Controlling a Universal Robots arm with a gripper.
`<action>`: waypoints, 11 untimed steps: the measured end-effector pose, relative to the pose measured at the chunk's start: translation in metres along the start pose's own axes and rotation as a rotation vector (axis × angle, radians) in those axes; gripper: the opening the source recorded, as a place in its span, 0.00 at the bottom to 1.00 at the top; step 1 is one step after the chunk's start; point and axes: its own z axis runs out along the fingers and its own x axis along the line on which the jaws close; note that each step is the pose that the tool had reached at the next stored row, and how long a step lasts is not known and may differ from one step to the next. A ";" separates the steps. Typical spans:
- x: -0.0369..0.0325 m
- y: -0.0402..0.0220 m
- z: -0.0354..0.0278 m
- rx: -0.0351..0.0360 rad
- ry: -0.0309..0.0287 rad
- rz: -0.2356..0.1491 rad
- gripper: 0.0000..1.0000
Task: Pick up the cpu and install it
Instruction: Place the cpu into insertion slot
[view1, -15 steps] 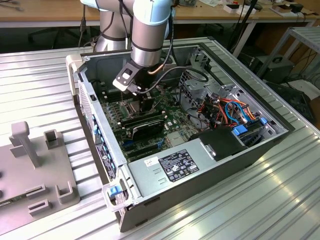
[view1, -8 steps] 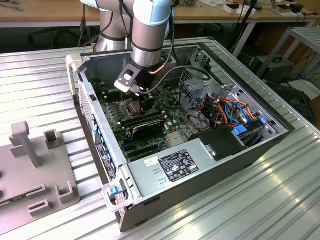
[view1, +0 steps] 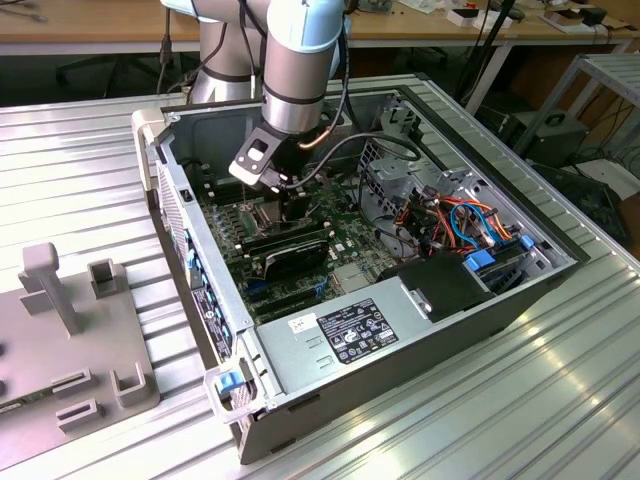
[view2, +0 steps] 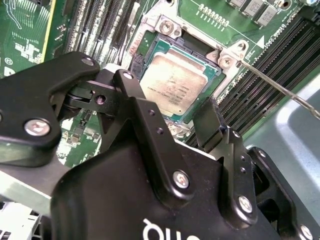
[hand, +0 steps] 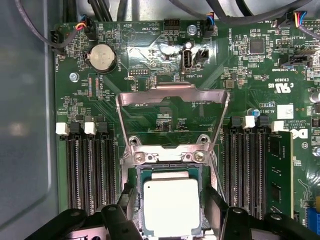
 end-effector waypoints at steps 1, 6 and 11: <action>0.0000 0.0000 0.0000 0.0000 0.0001 0.000 0.67; 0.0014 -0.0003 -0.0001 0.0001 0.0000 0.000 0.67; 0.0019 -0.0003 -0.0015 -0.0001 -0.0094 0.000 0.59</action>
